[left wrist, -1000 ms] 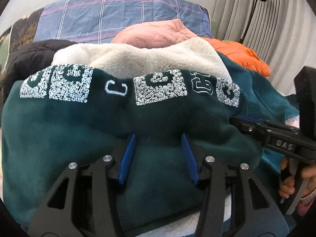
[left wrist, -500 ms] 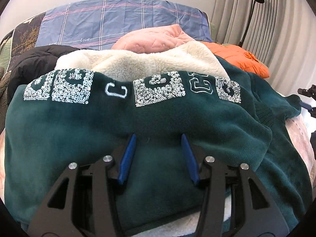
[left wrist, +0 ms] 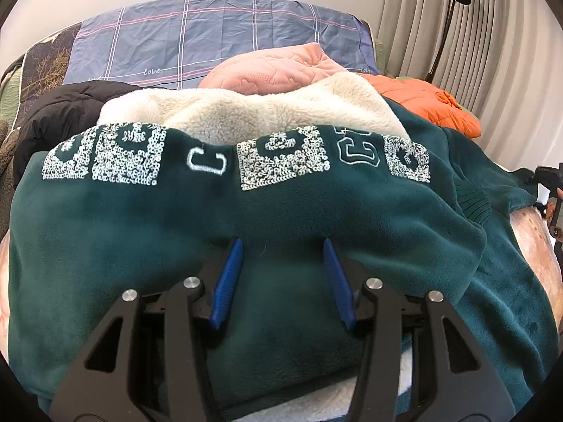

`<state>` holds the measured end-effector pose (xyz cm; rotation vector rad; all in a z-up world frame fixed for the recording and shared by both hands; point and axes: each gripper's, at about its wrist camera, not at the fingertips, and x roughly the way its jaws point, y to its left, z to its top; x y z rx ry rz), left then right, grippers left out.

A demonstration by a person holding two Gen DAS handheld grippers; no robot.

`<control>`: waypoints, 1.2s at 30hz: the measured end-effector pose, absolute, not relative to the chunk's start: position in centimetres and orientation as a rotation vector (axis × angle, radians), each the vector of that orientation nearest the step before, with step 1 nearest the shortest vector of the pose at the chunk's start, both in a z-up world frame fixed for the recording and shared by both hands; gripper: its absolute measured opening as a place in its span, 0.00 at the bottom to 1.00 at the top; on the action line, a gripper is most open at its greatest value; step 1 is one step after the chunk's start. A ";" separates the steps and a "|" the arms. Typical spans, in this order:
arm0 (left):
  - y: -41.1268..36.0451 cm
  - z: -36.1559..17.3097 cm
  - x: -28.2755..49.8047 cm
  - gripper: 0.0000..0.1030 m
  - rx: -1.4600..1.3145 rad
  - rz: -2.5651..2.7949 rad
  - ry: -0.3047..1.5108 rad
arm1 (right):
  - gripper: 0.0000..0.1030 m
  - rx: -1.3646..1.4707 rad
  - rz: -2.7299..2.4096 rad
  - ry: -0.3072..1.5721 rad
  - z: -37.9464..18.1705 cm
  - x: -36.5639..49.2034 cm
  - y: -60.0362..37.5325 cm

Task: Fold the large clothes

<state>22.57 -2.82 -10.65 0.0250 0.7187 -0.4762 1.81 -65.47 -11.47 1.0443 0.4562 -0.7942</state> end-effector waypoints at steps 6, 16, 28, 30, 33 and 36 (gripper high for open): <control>-2.9 -10.7 22.6 0.48 0.024 -0.475 0.718 | 0.14 0.904 -0.442 0.371 -3.2 6.6 -56.3; -1.0 -9.9 22.0 0.65 -0.086 -0.532 0.679 | 0.18 0.413 0.164 0.473 0.2 15.0 -24.4; 5.1 -8.1 21.5 0.80 -0.519 -0.740 0.649 | 0.45 0.161 0.293 0.658 -9.0 14.5 -14.7; 4.3 -7.7 21.1 0.82 -0.489 -0.772 0.644 | 0.45 0.131 0.336 0.608 -8.5 13.7 -14.0; 3.6 -7.1 20.4 0.88 -0.474 -0.833 0.621 | 0.47 0.099 0.420 0.595 -8.4 13.7 -13.6; 2.7 -7.2 20.5 0.90 -0.453 -0.842 0.634 | 0.47 0.127 0.421 0.612 -9.5 13.9 -14.5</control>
